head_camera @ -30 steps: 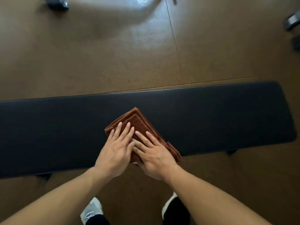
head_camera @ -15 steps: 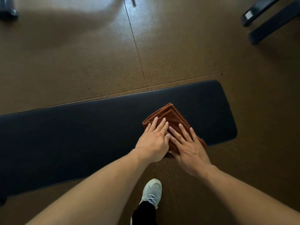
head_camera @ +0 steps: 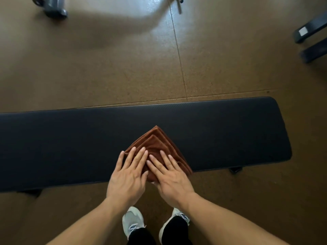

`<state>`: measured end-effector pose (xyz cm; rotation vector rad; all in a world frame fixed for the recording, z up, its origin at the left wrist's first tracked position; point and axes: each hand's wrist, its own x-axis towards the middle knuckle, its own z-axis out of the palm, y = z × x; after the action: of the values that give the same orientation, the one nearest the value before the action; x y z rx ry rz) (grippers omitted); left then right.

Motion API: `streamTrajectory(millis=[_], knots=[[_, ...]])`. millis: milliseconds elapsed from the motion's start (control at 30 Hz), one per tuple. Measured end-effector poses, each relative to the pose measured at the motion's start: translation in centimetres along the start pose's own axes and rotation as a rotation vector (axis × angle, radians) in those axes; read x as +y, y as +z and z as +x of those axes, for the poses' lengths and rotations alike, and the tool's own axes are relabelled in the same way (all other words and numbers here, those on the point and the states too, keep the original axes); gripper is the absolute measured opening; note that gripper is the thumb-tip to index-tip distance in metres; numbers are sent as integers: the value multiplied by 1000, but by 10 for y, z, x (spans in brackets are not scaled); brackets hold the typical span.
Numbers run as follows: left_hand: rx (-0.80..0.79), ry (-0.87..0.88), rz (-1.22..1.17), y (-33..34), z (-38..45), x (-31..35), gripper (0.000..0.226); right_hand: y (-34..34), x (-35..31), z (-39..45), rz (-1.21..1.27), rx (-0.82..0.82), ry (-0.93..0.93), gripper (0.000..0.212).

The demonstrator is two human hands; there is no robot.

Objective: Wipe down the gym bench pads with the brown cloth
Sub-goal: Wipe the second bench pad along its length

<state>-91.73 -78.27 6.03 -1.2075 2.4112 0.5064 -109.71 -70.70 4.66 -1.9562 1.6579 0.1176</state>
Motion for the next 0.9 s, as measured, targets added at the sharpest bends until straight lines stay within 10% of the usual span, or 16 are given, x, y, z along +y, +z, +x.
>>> streamTrajectory(millis=[433, 900], knots=[[15, -229, -2, -16, 20, -70, 70, -20, -20, 91, -100, 4, -207, 63], [32, -94, -6, -93, 207, 165, 64, -109, 228, 31, -15, 68, 68, 61]])
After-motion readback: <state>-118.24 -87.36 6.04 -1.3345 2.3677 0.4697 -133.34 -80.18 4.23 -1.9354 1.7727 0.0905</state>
